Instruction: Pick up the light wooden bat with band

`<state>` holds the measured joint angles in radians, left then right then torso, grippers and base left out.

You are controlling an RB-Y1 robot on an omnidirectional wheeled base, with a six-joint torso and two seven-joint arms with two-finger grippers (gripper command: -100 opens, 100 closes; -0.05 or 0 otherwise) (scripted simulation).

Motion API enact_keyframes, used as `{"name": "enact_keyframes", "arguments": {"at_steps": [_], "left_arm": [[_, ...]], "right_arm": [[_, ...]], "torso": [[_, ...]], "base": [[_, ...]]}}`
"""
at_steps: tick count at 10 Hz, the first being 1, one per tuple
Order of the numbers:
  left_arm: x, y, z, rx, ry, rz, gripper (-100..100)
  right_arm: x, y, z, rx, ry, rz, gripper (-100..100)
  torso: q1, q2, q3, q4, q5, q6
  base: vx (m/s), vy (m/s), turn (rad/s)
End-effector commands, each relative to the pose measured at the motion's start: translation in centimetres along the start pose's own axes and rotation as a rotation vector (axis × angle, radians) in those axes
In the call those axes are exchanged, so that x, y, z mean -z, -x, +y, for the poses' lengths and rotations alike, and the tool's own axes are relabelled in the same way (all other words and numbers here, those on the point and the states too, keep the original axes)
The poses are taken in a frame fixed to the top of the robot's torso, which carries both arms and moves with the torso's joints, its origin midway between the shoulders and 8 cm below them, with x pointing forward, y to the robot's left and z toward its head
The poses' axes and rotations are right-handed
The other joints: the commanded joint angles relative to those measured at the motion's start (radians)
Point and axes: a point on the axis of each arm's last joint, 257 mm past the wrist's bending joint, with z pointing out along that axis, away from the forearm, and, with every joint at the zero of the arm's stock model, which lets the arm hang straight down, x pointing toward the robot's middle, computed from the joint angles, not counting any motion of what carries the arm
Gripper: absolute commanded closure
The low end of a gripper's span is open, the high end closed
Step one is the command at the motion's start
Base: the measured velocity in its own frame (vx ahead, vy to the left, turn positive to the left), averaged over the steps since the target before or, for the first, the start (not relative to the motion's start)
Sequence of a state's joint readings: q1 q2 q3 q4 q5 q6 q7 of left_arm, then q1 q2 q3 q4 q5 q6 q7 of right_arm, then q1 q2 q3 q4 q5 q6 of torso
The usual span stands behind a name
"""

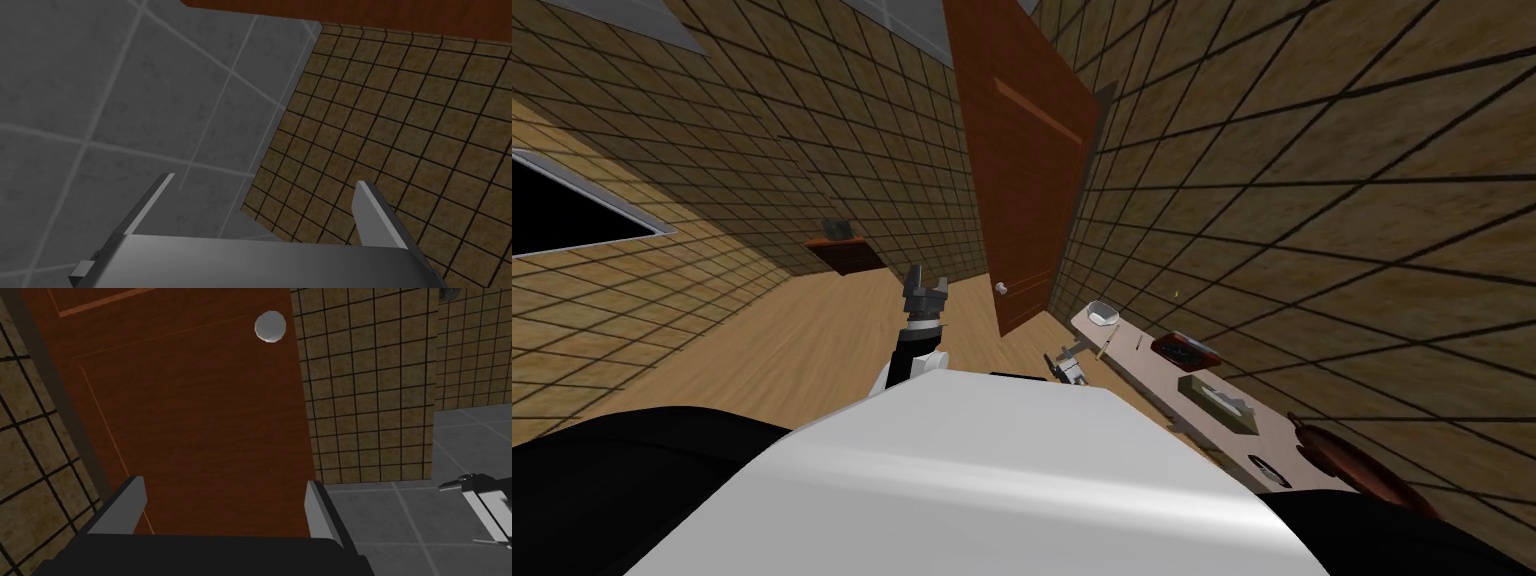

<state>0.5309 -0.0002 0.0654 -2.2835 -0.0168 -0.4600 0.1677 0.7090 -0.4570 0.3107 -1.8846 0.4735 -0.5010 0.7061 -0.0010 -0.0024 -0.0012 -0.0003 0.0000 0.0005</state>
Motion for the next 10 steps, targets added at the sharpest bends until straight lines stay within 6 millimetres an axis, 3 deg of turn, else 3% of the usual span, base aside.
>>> {"name": "enact_keyframes", "arguments": {"at_steps": [1, 2, 3, 4, 5, 6, 7, 8, 9, 10], "left_arm": [[0.0, 0.0, 0.0, 0.000, 0.000, 0.000, 0], [0.0, 0.0, 0.0, 0.000, 0.000, 0.000, 0], [0.0, 0.0, 0.0, 0.000, 0.000, 0.000, 0], [0.0, 0.0, 0.0, 0.000, 0.000, 0.000, 0], [0.0, 0.0, 0.0, 0.000, 0.000, 0.000, 0], [0.0, 0.0, 0.0, 0.000, 0.000, 0.000, 0], [0.0, 0.0, 0.0, 0.000, 0.000, 0.000, 0], [0.0, 0.0, 0.0, 0.000, 0.000, 0.000, 0], [0.0, 0.0, 0.0, 0.000, 0.000, 0.000, 0], [0.0, 0.0, 0.0, 0.000, 0.000, 0.000, 0]], "right_arm": [[1.8, -3.6, 0.2, 0.064, 0.001, 0.098, -100], [1.9, -3.9, 0.4, 0.087, 0.010, 0.108, -100], [3.7, -6.9, 0.3, 0.134, 0.012, 0.191, -100], [3.7, -7.1, 0.5, 0.157, 0.022, 0.200, -100], [5.9, -10.0, 0.5, 0.203, 0.027, 0.285, -100], [5.9, -10.2, 0.6, 0.226, 0.038, 0.294, -100], [8.3, -13.0, 0.6, 0.271, 0.047, 0.378, -100], [8.4, -13.2, 0.7, 0.295, 0.060, 0.386, -100], [11.1, -15.7, 0.6, 0.336, 0.071, 0.469, -100], [11.2, -16.0, 0.8, 0.362, 0.086, 0.478, -100]], "torso": [[0.000, 0.000, 0.000, 0.000, 0.000, 0.000], [0.000, -0.001, 0.000, 0.000, 0.000, 0.000], [-0.001, 0.000, 0.000, 0.000, 0.000, 0.000], [-0.001, -0.001, 0.000, 0.000, 0.000, -0.001], [-0.001, -0.001, 0.000, 0.000, 0.000, 0.000], [-0.001, -0.001, -0.001, 0.000, 0.000, -0.001], [-0.002, -0.001, -0.001, 0.000, 0.000, 0.000], [-0.002, -0.002, -0.001, 0.000, 0.000, 0.000], [-0.002, -0.001, -0.001, 0.000, 0.000, 0.000], [-0.003, -0.002, -0.001, 0.000, -0.001, 0.000]], "base": [[0.064, 0.007, 0.247], [0.055, -0.007, 0.130], [0.064, -0.013, 0.237], [0.058, -0.012, 0.153], [0.074, -0.009, 0.298], [0.067, -0.024, 0.131], [0.078, -0.025, 0.263], [0.069, -0.033, 0.133], [0.079, -0.042, 0.261], [0.069, -0.048, 0.168]]}}
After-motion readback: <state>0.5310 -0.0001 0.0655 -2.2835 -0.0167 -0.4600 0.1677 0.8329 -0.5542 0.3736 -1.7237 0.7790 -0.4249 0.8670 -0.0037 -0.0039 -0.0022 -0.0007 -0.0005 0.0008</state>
